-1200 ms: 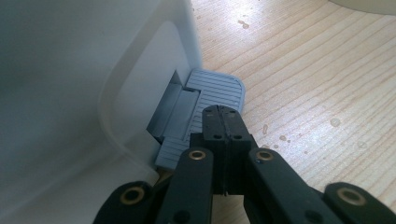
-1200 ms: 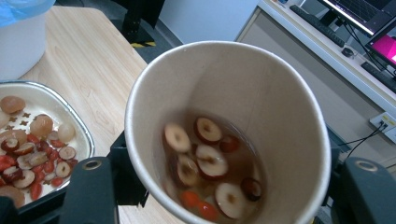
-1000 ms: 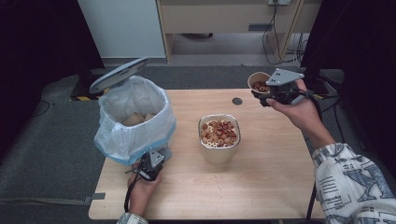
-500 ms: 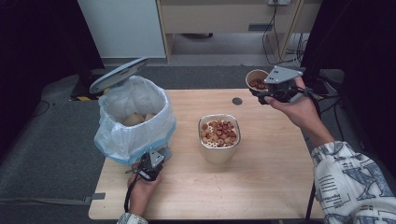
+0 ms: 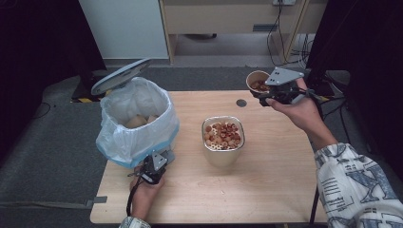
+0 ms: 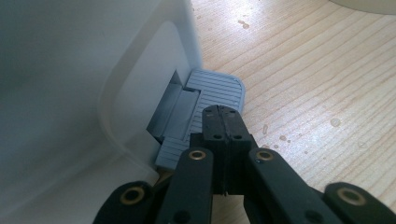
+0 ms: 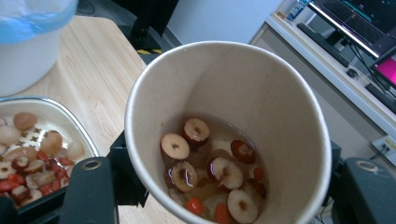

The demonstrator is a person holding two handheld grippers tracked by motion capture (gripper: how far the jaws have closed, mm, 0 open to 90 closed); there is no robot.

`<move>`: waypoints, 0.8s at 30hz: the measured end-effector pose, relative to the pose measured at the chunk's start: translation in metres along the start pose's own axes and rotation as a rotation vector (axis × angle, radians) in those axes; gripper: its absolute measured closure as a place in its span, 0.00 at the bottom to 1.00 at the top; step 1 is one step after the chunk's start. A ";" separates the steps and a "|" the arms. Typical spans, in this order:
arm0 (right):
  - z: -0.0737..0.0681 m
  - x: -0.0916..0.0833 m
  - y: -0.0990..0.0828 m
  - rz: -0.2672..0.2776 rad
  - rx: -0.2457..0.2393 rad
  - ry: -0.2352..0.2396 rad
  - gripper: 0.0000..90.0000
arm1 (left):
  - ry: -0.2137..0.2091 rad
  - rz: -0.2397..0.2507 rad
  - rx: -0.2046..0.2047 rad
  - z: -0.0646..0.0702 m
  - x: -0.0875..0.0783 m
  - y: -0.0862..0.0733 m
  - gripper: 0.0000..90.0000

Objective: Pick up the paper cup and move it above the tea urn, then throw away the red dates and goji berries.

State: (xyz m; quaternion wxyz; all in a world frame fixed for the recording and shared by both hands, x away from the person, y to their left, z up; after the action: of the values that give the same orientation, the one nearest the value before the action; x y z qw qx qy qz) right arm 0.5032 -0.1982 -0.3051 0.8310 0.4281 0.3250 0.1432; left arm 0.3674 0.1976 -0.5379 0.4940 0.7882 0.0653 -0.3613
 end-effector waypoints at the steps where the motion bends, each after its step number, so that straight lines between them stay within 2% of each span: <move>1: 0.000 0.000 0.000 0.000 0.000 0.000 0.38 | 0.000 0.000 0.000 0.000 0.000 0.000 0.99; 4: -0.007 0.005 0.005 0.007 -0.031 0.025 0.38 | 0.001 0.001 0.001 0.000 0.000 0.000 0.99; 11: -0.014 0.012 0.012 0.010 -0.036 0.031 0.38 | -0.002 0.002 0.000 0.000 0.000 0.000 0.99; 12: -0.017 0.015 0.014 0.008 -0.055 0.042 0.38 | -0.002 0.002 0.000 0.000 0.000 0.000 0.99; 24: -0.023 0.018 0.020 0.018 -0.062 0.054 0.38 | 0.001 0.000 0.004 0.000 0.000 0.000 0.99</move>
State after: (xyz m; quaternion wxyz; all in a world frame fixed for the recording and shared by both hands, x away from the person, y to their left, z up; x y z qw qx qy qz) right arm 0.5024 -0.1627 -0.3065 0.8335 0.4011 0.3389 0.1718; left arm 0.3673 0.1975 -0.5380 0.4925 0.7893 0.0650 -0.3609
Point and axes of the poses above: each handheld gripper's, and its own axes: x roughly forward along the jaws, y roughly out of its top, z roughly to its right, the point moved 2 cm from there along x, roughly forward along the jaws, and after that the axes turned 3 degrees about x, right-handed, at the moved point
